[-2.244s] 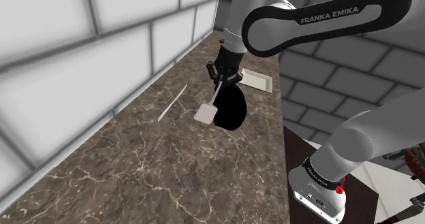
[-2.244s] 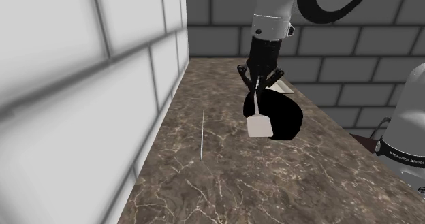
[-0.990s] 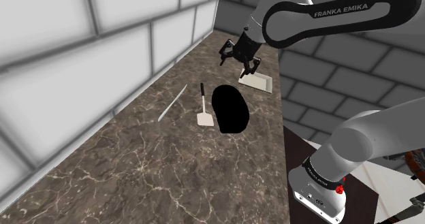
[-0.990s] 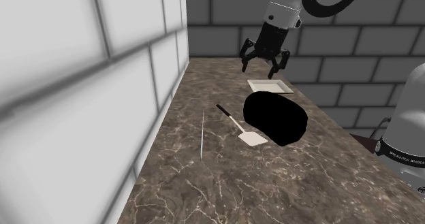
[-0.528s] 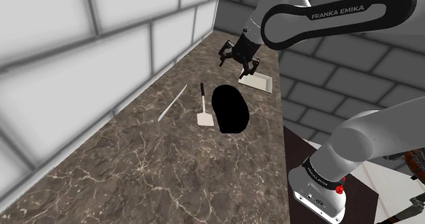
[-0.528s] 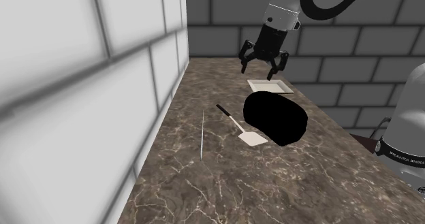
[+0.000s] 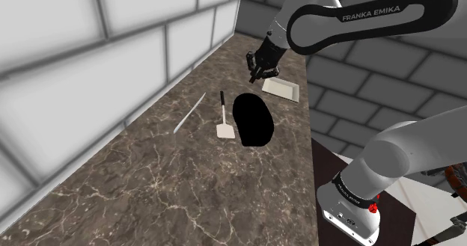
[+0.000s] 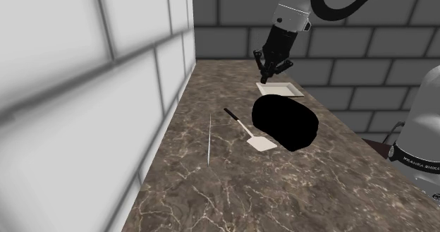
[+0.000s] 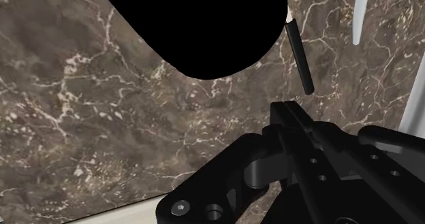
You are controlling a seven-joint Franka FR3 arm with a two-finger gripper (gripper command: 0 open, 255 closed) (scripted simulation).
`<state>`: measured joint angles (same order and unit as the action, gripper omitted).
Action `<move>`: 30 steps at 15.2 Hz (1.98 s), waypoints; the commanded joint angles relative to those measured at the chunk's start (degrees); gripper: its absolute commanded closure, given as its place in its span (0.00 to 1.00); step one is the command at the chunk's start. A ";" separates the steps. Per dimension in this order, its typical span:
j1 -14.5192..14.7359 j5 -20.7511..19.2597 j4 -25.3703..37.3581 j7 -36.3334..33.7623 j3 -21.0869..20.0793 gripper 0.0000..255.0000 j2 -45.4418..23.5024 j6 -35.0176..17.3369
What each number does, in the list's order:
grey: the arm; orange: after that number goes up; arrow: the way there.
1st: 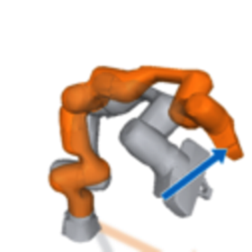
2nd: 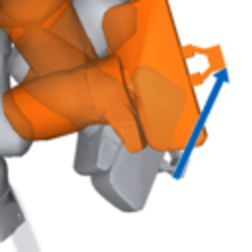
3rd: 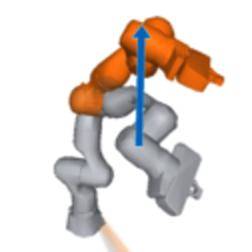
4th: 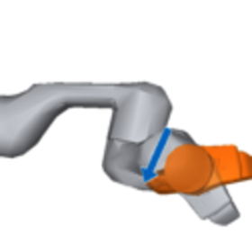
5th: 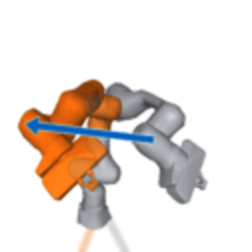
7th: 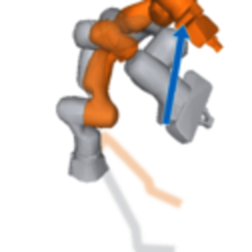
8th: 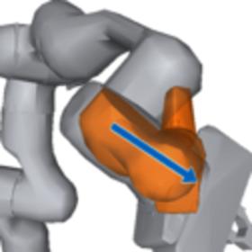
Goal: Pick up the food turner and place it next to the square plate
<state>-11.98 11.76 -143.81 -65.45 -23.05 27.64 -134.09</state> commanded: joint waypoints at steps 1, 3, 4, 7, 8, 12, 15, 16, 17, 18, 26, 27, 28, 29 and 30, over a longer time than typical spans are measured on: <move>0.00 0.00 0.00 0.00 0.00 1.00 0.00 0.00; 0.00 0.00 0.00 0.00 0.00 1.00 0.00 0.00; 0.00 0.00 0.00 0.00 0.00 0.00 0.00 0.00; -0.48 -4.35 3.95 2.09 -3.00 0.00 -8.05 -1.35; -0.67 -6.10 5.27 2.55 -4.05 0.00 -10.69 -1.66; -1.18 -14.77 10.58 3.12 -8.02 0.00 -21.22 -2.14; -0.90 -20.02 12.81 2.44 -9.29 0.00 -26.67 -2.57; -0.91 -20.64 12.64 2.01 -9.25 0.00 -27.32 -3.26; -0.94 -21.28 12.48 1.57 -9.22 0.00 -27.98 -3.94; -0.97 -21.94 12.34 1.11 -9.17 0.00 -28.66 -4.61; -0.93 -24.50 11.94 -0.67 -8.83 0.00 -31.17 -6.95; -0.93 -24.49 11.94 -0.67 -8.83 0.00 -31.17 -6.95; -0.92 -24.49 11.94 -0.67 -8.82 0.00 -31.17 -6.95; -0.92 -24.49 11.94 -0.67 -8.82 0.00 -31.17 -6.95; -0.94 -24.48 11.89 -0.65 -8.81 1.00 -31.15 -7.00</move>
<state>-12.96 -12.78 -131.79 -66.09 -31.80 -3.42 -141.13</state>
